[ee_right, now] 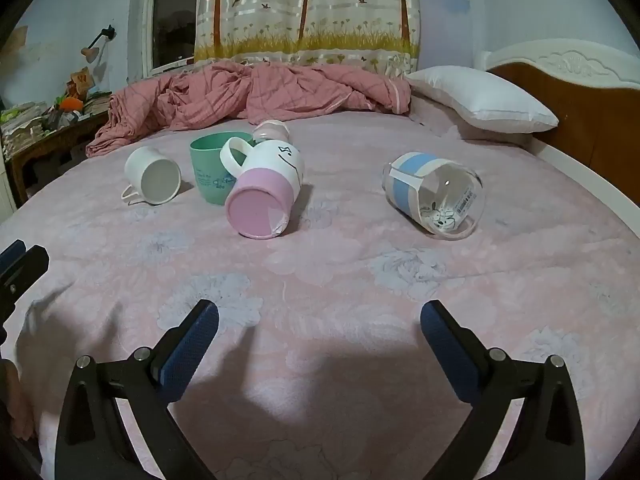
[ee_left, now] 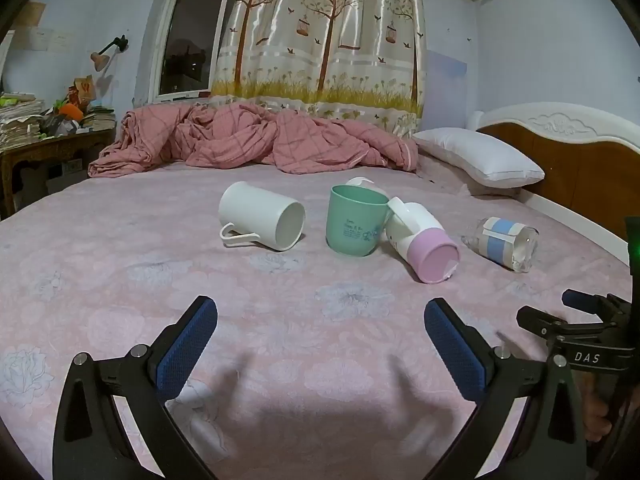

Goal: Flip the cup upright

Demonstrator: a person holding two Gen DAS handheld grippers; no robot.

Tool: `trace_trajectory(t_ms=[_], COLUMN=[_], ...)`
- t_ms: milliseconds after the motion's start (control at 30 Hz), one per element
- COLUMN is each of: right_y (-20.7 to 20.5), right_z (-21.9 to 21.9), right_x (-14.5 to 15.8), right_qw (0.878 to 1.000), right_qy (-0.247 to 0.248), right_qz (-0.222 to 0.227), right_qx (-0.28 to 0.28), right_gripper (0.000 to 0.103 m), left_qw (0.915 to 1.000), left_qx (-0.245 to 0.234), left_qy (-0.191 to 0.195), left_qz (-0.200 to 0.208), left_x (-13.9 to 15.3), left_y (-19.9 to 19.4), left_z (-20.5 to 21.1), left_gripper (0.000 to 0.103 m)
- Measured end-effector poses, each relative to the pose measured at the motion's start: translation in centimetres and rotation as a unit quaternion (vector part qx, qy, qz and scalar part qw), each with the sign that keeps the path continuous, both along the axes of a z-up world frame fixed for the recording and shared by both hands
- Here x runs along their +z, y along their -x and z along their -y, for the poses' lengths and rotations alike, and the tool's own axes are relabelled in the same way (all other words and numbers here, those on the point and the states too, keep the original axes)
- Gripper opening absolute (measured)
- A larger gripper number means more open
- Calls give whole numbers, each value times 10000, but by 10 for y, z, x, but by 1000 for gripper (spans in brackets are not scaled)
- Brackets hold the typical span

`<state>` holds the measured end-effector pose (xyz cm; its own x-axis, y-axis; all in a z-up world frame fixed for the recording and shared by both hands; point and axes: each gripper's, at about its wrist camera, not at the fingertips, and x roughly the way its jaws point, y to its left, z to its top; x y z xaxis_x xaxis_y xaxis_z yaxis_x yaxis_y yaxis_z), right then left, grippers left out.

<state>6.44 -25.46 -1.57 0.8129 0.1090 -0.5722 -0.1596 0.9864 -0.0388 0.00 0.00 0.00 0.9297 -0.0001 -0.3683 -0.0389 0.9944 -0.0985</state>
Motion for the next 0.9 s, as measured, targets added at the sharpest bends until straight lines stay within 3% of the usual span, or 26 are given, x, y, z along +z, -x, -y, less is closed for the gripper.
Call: trace_trajectory(t_ms=[900], right_y=[9], right_z=[-1], right_x=[6], right_qw=[9997], right_qy=[49], right_qz=[220], right_qx=[-39], right_gripper=[102], left_qw=[9997], left_qx=[54], left_qy=[-176], left_qz=[168], left_x=[4], left_y=[9], left_z=[5], left_gripper=[103])
